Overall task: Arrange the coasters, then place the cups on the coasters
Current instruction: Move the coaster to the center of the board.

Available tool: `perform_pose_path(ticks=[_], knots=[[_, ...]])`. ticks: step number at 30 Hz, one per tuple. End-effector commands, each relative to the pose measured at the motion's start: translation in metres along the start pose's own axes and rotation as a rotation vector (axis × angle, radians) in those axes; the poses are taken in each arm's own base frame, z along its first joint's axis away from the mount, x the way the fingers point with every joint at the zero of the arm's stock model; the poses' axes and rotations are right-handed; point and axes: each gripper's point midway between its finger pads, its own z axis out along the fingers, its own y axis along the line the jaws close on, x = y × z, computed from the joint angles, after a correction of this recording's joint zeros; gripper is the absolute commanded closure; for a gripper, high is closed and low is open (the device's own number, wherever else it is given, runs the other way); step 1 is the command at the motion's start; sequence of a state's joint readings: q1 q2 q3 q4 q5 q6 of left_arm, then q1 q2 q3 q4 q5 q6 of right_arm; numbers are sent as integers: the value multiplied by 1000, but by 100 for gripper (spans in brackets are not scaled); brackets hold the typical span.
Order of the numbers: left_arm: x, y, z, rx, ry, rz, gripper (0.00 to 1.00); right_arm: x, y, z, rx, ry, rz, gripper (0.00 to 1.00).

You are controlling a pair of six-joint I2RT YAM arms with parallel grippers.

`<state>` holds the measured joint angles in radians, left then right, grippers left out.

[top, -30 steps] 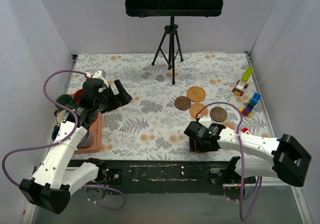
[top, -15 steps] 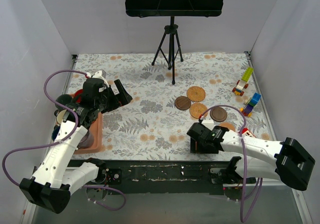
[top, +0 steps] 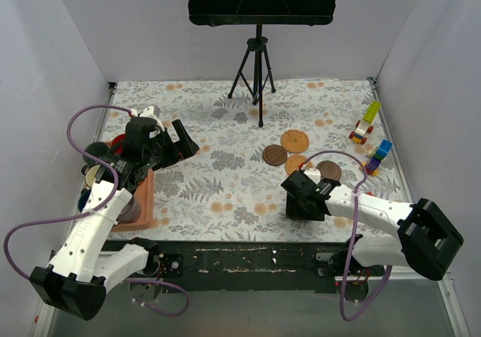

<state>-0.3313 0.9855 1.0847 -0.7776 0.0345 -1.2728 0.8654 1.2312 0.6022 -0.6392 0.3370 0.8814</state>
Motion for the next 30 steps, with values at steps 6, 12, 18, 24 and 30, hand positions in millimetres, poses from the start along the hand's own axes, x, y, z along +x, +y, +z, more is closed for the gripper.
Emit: perform_pose_path(ticks=[6,12,18,24,30], knots=[[-9,-3,-2,4,-30,6,2,-24,-16,18,78,-34,-17,27],[-11,-4,-3,3,-39,7,2,-29,-20,21,96,-24,-15,27],[-12,-5,-2,7,-39,9,2,-41,-21,22,95,-42,-7,27],[-14,-5,-1,4,-41,11,2,-51,-19,24,97,-46,-15,27],[-16,0,-1,-21,-58,11,2,-54,-19,26,106,-41,-22,27]])
